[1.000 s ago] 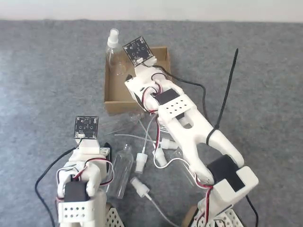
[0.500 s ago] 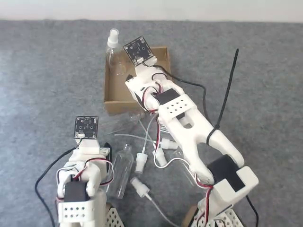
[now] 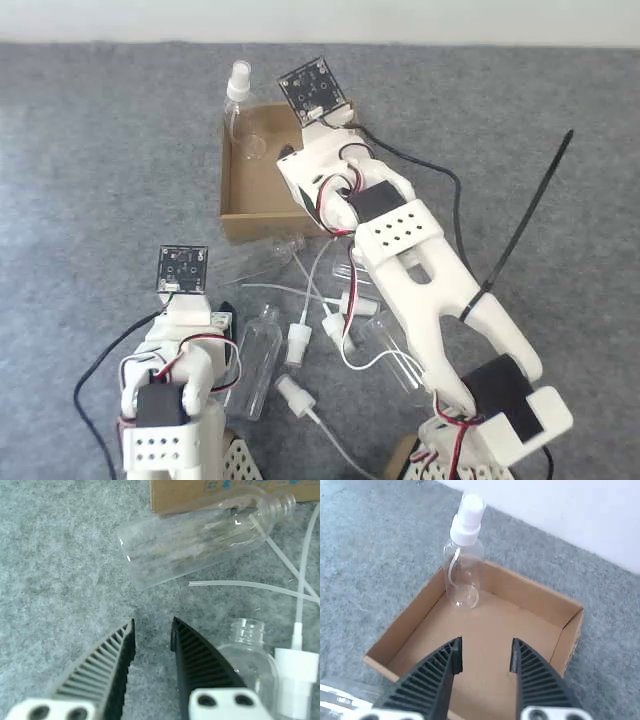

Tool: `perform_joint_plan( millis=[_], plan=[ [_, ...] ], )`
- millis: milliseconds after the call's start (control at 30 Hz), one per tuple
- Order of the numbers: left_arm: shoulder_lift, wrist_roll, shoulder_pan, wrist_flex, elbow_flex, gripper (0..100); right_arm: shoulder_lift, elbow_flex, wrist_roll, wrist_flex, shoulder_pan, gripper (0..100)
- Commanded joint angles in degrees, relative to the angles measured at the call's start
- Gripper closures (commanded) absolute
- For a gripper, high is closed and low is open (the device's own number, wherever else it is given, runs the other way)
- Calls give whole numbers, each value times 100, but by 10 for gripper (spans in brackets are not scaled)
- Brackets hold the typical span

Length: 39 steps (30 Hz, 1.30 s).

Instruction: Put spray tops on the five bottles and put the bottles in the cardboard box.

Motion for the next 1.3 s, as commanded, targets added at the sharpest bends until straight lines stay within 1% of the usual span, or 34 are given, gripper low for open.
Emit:
perform_joint_plan(
  millis=[0, 100, 500, 1267],
  plan=[
    [-70, -18, -9, 26, -66, 892, -426, -97, -26, 251, 22, 897],
    [-70, -18, -9, 26, -66, 892, -558, -88, -26, 497, 31, 910],
    [-70, -18, -9, 26, -66, 892, -1490, -62, -35, 1613, -4, 911],
    [-70, -18, -9, 26, -66, 892, -2527, -53, -35, 3108, 31, 913]
  ],
)
